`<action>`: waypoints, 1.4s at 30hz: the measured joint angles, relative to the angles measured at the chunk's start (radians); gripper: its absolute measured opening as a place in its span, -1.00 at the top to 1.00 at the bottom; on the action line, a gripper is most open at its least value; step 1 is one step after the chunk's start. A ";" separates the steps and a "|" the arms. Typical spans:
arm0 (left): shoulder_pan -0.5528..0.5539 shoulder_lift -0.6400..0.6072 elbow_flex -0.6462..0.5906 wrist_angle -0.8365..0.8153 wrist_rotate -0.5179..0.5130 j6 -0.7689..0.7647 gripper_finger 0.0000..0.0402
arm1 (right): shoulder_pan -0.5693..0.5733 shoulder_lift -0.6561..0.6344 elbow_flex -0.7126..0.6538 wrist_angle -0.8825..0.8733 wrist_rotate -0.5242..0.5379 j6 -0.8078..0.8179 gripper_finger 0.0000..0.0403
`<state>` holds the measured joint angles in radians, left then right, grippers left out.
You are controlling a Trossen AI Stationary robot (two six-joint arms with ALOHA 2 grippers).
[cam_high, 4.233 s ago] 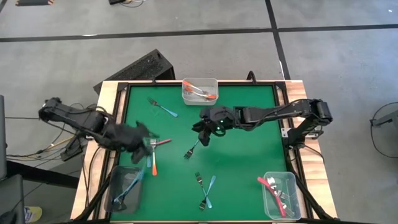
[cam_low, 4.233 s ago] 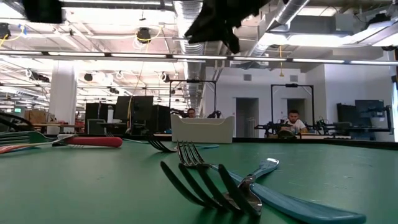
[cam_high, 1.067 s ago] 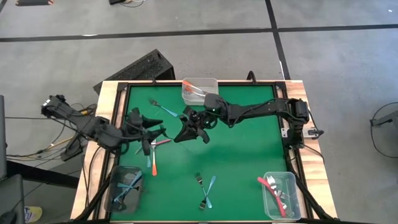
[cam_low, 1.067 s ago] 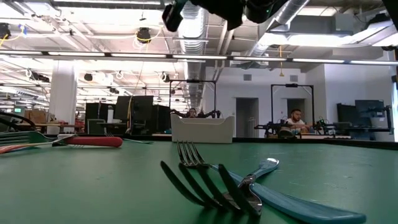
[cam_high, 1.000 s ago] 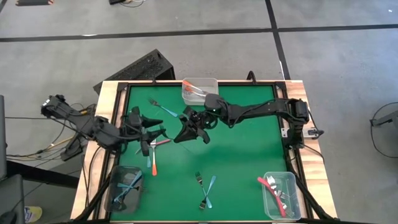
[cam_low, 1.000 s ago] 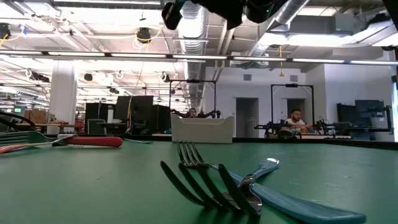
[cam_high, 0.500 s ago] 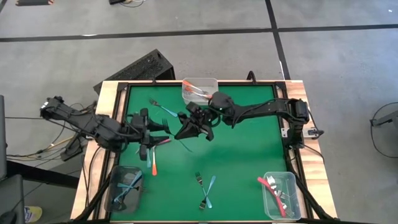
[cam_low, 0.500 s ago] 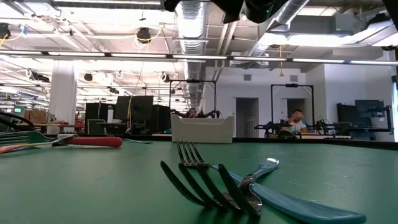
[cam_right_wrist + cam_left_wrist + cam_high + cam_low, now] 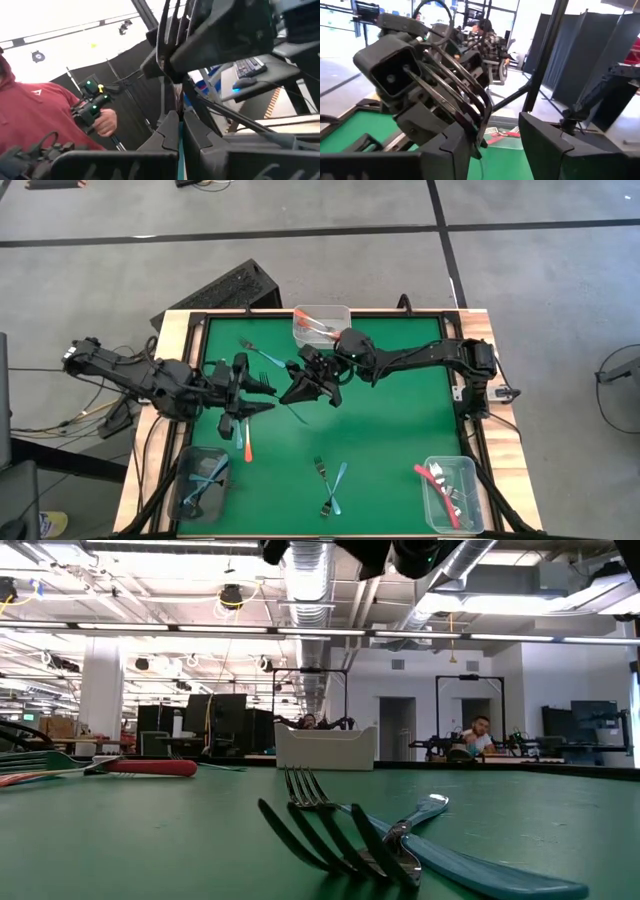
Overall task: Sort silverware by color (type)
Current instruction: Put the blue fork into the black transparent bin
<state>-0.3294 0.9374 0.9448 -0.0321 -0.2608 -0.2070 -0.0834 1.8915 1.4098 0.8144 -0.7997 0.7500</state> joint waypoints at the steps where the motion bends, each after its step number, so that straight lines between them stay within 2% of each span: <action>1: 0.000 0.006 0.000 0.006 0.010 0.000 0.31 | 0.000 0.000 0.000 0.001 0.004 0.001 0.92; 4: 0.000 0.015 0.000 0.011 0.021 0.010 0.39 | 0.004 -0.001 0.000 0.011 0.013 0.002 0.92; 8: 0.004 0.013 0.000 0.013 -0.018 0.012 0.52 | 0.010 -0.001 0.000 0.006 0.016 0.002 0.92; 13: 0.021 0.012 0.000 0.009 -0.029 0.007 0.86 | 0.011 -0.001 0.000 0.010 0.022 0.005 0.91; 15: 0.027 0.012 0.000 0.011 -0.025 -0.009 0.96 | 0.011 -0.001 0.000 0.009 0.028 0.035 0.87; 19: 0.032 0.011 0.001 -0.011 -0.039 -0.061 0.99 | 0.009 -0.001 0.000 -0.004 0.066 0.061 0.68; 22: 0.031 -0.006 0.012 -0.149 -0.033 -0.138 0.99 | -0.010 -0.001 0.000 -0.069 0.140 0.046 0.51; 25: 0.028 -0.016 0.069 -0.457 -0.015 -0.282 1.00 | -0.044 -0.001 0.000 -0.135 0.179 0.046 0.38; 29: 0.021 -0.014 0.139 -0.861 0.061 -0.523 1.00 | -0.080 -0.003 0.001 -0.253 0.182 0.046 0.26; 32: -0.003 -0.014 0.141 -1.022 0.233 -0.679 1.00 | -0.083 -0.001 0.001 -0.366 0.177 0.038 0.22; 34: -0.031 -0.012 0.115 -1.058 0.357 -0.769 1.00 | -0.082 -0.001 0.001 -0.411 0.177 0.014 0.22; 36: -0.067 -0.013 0.076 -1.052 0.429 -0.844 1.00 | -0.083 -0.001 0.001 -0.439 0.177 -0.009 0.23; 42: -0.205 0.020 -0.039 -1.000 0.457 -0.951 1.00 | -0.067 -0.002 0.001 -0.445 0.198 -0.043 0.28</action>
<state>-0.5343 0.9570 0.9058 -1.0319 0.1964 -1.1580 -0.1501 1.8896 1.4108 0.3698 -0.6021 0.7069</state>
